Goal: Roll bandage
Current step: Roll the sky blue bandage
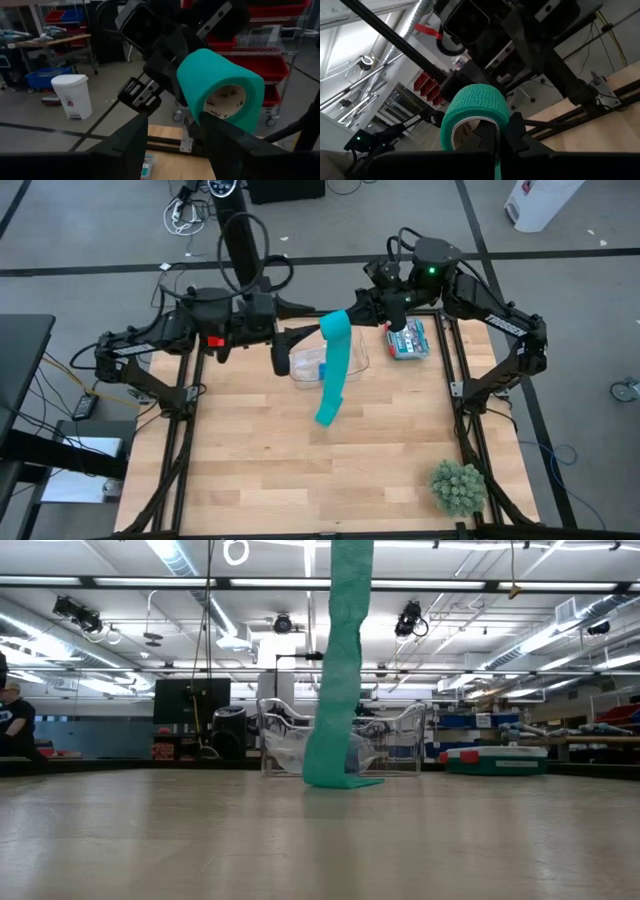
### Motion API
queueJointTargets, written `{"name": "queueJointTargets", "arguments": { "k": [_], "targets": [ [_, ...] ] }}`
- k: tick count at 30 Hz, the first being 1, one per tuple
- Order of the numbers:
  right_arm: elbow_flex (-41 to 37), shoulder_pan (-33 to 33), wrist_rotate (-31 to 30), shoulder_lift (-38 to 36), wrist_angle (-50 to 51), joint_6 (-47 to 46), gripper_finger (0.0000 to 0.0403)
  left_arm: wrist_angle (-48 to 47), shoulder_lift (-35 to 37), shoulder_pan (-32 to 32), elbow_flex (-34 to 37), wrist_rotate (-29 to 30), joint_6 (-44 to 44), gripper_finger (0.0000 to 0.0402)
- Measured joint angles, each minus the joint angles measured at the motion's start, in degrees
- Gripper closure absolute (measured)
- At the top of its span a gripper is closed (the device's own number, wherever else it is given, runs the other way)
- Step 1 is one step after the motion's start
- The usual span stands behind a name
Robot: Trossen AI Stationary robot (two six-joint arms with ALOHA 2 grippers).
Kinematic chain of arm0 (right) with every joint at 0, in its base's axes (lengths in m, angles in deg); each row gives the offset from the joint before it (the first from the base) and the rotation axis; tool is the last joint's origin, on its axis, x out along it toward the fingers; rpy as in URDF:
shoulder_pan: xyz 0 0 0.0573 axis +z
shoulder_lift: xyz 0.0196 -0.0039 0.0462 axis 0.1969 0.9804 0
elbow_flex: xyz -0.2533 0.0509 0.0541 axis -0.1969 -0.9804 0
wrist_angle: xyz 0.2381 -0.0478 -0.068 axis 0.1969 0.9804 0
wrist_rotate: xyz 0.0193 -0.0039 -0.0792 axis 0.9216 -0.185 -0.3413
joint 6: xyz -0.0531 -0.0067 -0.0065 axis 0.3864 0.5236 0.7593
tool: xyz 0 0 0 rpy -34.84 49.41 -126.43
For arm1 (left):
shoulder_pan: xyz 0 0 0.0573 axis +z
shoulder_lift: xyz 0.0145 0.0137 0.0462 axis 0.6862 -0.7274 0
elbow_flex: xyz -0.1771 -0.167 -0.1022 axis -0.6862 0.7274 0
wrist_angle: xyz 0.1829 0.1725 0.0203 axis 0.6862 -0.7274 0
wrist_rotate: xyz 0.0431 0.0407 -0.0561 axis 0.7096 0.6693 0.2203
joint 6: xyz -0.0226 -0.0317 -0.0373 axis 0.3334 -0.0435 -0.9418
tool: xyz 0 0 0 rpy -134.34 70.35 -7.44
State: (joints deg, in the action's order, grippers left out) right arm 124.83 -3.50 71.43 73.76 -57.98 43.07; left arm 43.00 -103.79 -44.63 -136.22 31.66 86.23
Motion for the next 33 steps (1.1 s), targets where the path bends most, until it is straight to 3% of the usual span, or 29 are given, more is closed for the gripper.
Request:
{"name": "queueJointTargets", "arguments": {
  "k": [16,33],
  "targets": [
    [-0.01,-2.63,0.77,0.06,0.74,1.92,0.0403,-0.47,0.94,0.04,0.03,-3.31,-1.47,0.0209],
    [-0.01,-0.92,0.4,1.52,-0.44,3.46,0.0403,-0.57,0.79,0.07,0.03,-1.6,-1.67,0.0216]
  ]
}}
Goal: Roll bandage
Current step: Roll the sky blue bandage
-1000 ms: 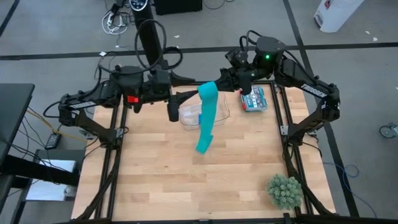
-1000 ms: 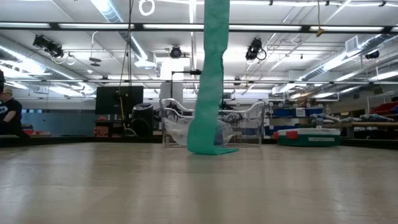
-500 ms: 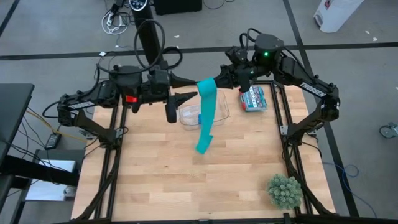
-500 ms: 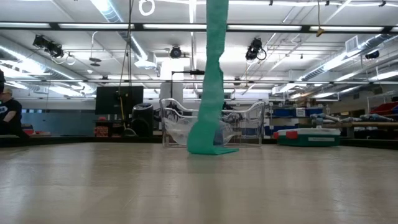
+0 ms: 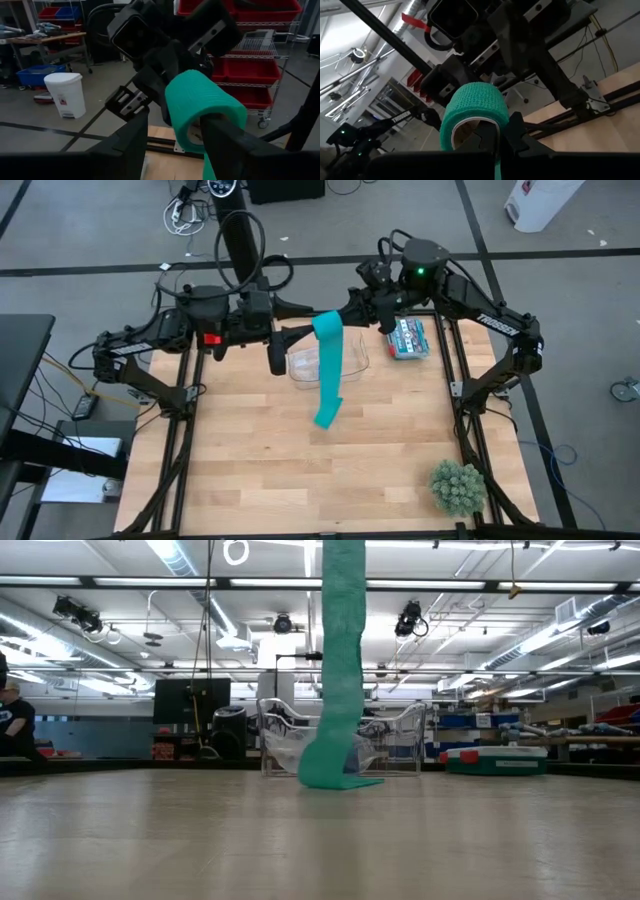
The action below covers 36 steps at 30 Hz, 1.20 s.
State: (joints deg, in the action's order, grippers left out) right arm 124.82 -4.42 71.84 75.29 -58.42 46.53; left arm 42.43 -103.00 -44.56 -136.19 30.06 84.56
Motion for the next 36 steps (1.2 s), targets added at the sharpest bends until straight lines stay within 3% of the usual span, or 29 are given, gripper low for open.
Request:
{"name": "queueJointTargets", "arguments": {
  "k": [4,10,20,26,32,36],
  "targets": [
    [0.0,0.02,-0.1,0.0,-0.35,0.0,0.0403,0.44,-0.09,0.0,0.0,-0.01,-1.21,0.0263],
    [0.0,0.42,-0.39,-0.15,-1.22,0.85,0.0396,2.56,-0.94,0.07,-0.02,-3.04,-2.17,0.0384],
    [-0.02,-0.63,0.83,-1.91,-1.67,7.24,0.0328,2.64,-0.13,1.47,0.06,-4.63,-10.84,0.0395],
    [0.13,-0.81,-4.12,-6.72,-1.93,22.59,0.0319,3.55,1.75,3.39,0.0,-8.84,-20.98,0.0396],
    [0.04,1.65,-6.83,-6.99,-1.25,38.07,0.0317,3.48,1.66,4.5,0.04,-10.88,-30.89,0.0396],
    [0.02,3.48,-9.75,-6.55,0.67,43.32,0.0307,3.42,1.68,4.63,0.04,-10.77,-34.51,0.0397]
  ]
}}
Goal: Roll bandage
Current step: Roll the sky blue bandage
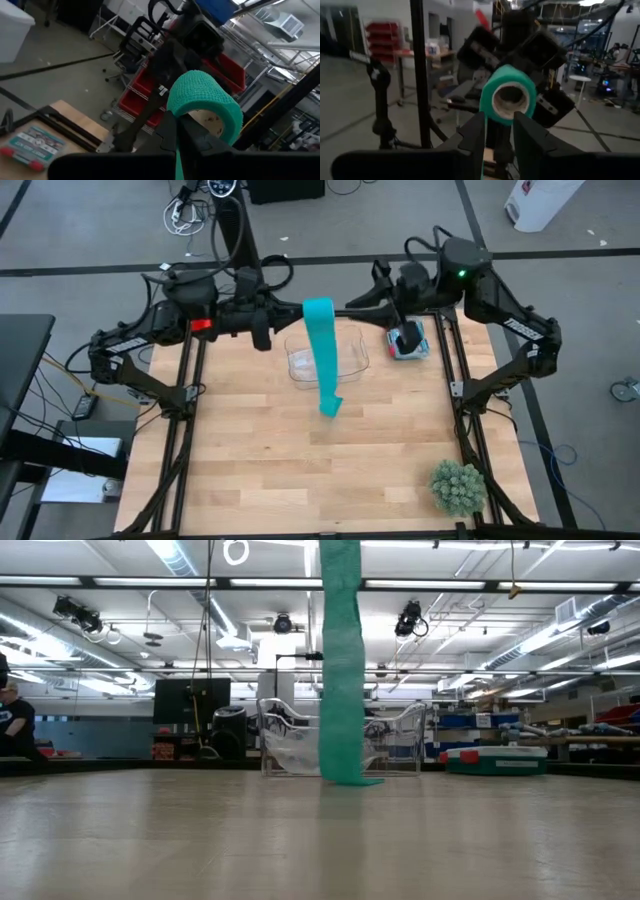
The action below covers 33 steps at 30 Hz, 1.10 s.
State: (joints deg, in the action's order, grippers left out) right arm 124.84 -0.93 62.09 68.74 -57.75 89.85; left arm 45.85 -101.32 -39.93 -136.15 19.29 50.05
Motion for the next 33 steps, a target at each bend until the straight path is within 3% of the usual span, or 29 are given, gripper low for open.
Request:
{"name": "queueJointTargets", "arguments": {
  "k": [6,12,16,23,33],
  "targets": [
    [-0.02,3.63,-1.8,-0.12,1.9,5.27,0.0275,-2.26,0.0,0.0,0.0,0.17,-5.39,0.0397],
    [-0.02,8.21,-17.81,-0.05,2.89,15.46,0.023,-4.88,0.0,0.0,0.0,-1.01,-13.7,0.0396],
    [-0.02,9.89,-24.26,-0.05,3.01,21.48,0.0212,-4.86,0.0,0.0,0.0,-2.45,-17.71,0.0395],
    [-0.02,10.13,-27.72,-0.05,2.24,25.31,0.0207,-6.49,0.0,0.0,0.0,-3.1,-22.29,0.0392],
    [0.04,10.31,-27.89,2.54,-0.67,29.17,0.0207,-6.28,-0.88,0.0,-0.02,-4.52,-28.62,0.039]
  ]
}}
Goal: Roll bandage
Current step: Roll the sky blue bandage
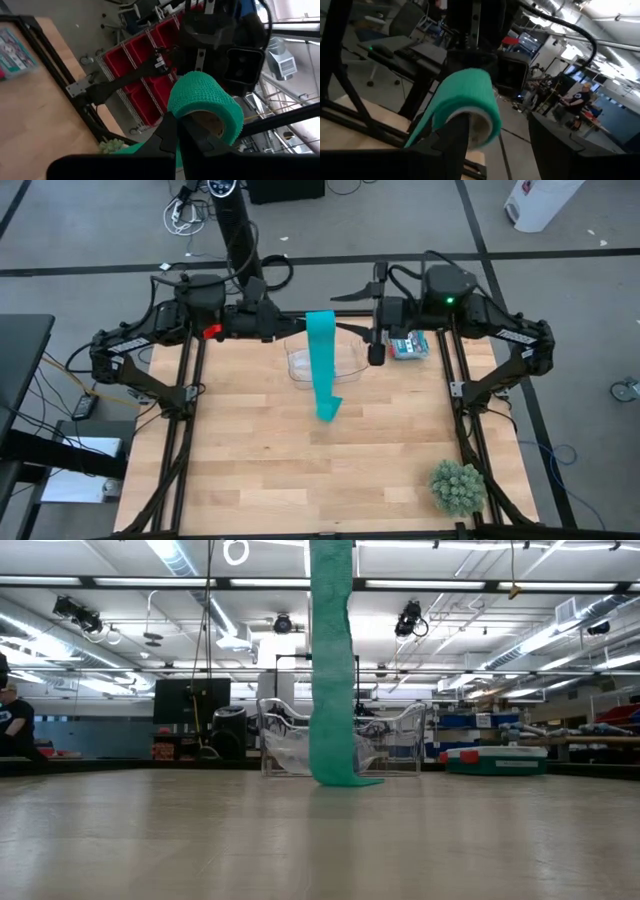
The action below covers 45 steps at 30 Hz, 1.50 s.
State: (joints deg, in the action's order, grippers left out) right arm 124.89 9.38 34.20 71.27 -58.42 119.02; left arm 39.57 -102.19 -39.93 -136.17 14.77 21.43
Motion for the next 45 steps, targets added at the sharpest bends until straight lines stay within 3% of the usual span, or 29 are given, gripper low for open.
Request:
{"name": "queueJointTargets", "arguments": {
  "k": [9,14,20,26,35,45],
  "targets": [
    [-0.02,0.48,0.33,1.21,-1.18,1.93,0.0222,0.35,-0.57,-0.02,0.02,-1.12,-0.98,0.039],
    [-0.02,0.47,2.62,1.21,-0.98,1.92,0.0283,0.42,-0.57,-0.02,0.02,-1.23,-0.79,0.0389],
    [-0.02,-0.13,5.69,1.19,-0.8,0.4,0.0385,0.43,-0.57,-0.02,0.02,-1.58,1.19,0.0374],
    [-0.02,-0.5,7.9,1.19,-1.05,-3.02,0.0394,0.35,-0.57,-0.03,0.02,-0.86,4.31,0.0323],
    [-0.04,-1.54,12.31,0.43,-0.54,-12.68,0.0402,0.92,-0.47,-0.04,0.02,2.92,19.92,0.0219],
    [-0.04,-5.61,20.51,-2.15,0.95,-31.91,0.0403,5.93,2.17,0.02,-0.04,8.02,43.25,0.0208]
  ]
}}
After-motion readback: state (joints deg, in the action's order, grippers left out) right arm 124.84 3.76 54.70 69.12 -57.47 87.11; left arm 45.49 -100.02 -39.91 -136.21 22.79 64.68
